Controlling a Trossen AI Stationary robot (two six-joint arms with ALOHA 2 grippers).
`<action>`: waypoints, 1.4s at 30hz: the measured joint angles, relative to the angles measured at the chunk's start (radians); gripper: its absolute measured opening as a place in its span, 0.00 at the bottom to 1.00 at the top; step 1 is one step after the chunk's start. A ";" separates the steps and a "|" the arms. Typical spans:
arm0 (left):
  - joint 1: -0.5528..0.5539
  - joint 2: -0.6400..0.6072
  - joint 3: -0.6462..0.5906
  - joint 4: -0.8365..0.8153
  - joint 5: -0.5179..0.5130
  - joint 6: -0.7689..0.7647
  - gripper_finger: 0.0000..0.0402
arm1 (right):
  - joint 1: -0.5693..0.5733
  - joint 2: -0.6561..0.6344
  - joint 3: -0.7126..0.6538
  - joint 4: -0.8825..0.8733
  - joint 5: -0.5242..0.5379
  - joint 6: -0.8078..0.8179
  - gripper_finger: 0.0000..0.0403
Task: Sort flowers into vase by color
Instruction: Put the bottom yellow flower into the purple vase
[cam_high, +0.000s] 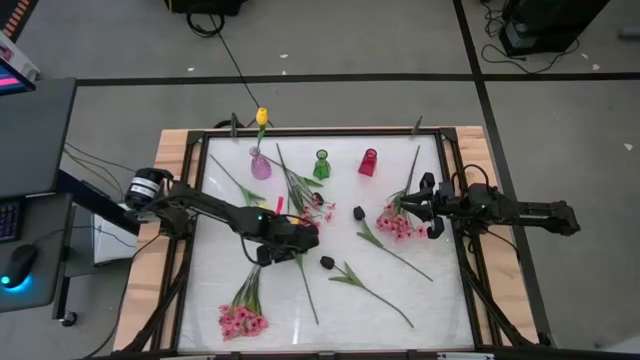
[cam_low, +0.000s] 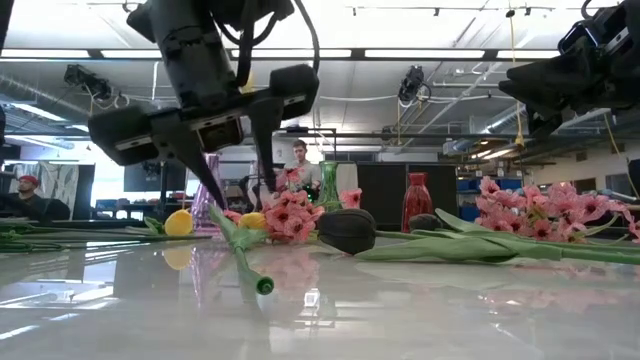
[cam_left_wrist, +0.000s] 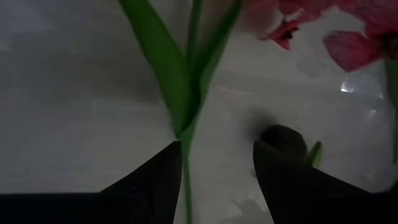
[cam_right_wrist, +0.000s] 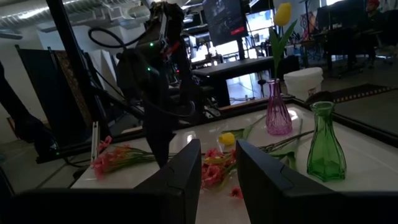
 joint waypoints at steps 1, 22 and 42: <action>0.001 0.000 0.000 -0.013 -0.001 -0.001 0.51 | 0.000 0.000 0.000 0.000 0.000 0.000 0.27; 0.096 0.160 0.200 -0.304 0.042 0.158 0.51 | 0.000 0.000 0.000 -0.001 0.000 0.000 0.27; 0.084 0.220 0.207 -0.276 0.058 0.045 0.51 | 0.000 0.000 0.000 0.000 0.000 0.000 0.27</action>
